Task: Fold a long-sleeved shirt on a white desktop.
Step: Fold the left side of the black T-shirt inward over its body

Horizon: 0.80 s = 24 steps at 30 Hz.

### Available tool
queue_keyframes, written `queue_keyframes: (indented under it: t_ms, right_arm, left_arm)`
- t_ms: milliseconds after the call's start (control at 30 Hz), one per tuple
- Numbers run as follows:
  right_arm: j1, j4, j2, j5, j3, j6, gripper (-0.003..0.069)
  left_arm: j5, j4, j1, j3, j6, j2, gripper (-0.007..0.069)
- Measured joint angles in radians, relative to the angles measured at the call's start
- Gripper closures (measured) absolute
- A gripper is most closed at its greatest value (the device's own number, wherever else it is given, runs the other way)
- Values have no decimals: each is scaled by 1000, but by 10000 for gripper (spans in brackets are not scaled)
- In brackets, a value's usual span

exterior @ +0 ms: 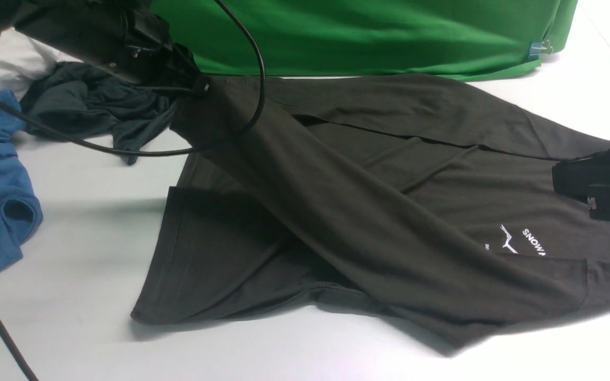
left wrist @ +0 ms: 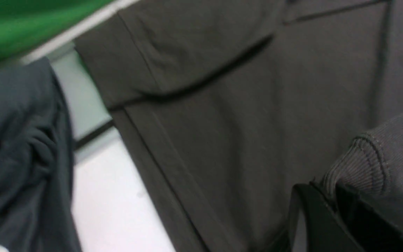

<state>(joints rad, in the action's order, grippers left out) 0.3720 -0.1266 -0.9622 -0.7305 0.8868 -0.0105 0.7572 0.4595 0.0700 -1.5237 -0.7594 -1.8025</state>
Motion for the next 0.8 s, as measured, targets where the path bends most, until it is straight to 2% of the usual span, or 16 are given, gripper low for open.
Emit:
queue_keyframes:
  t_ms: [100,200,233,267,300,333,400,533,567,600,733,800]
  right_arm:
    - [0,0,0,2,0,0,417]
    - [0,0,0,3,0,0,417]
    - [0,0,0,3,0,0,417]
    - [0,0,0,3,0,0,417]
    - [0,0,0,5,0,0,417]
    - [0,0,0,6,0,0,417]
    - [0,0,0,13,0,0,417]
    - [0,0,0,72,0,-1,417]
    - [0,0,0,76,0,-1,417]
    - [0,-1,-1,100,0,-1,417]
    - [0,-15,-19,152,0,10,417]
    - [0,-27,-31,160,0,10,417]
  left_arm:
    - [-29,0,0,0,2,-37,577]
    - [-42,-9,0,0,58,-79,572]
    - [-53,-27,0,0,142,-109,561]
    - [-56,-33,0,0,154,-113,557]
    - [-64,-61,0,0,265,-139,534]
    - [-64,-82,0,0,323,-150,512]
    - [-63,-111,0,0,376,-159,477]
    - [-62,-220,0,-4,559,-165,274]
    - [-61,-223,0,-4,562,-165,264]
    - [-62,-239,0,-13,585,-166,178]
    - [-68,-253,-1,-88,605,-191,-2]
    - [-68,-244,-4,-127,617,-211,-36]
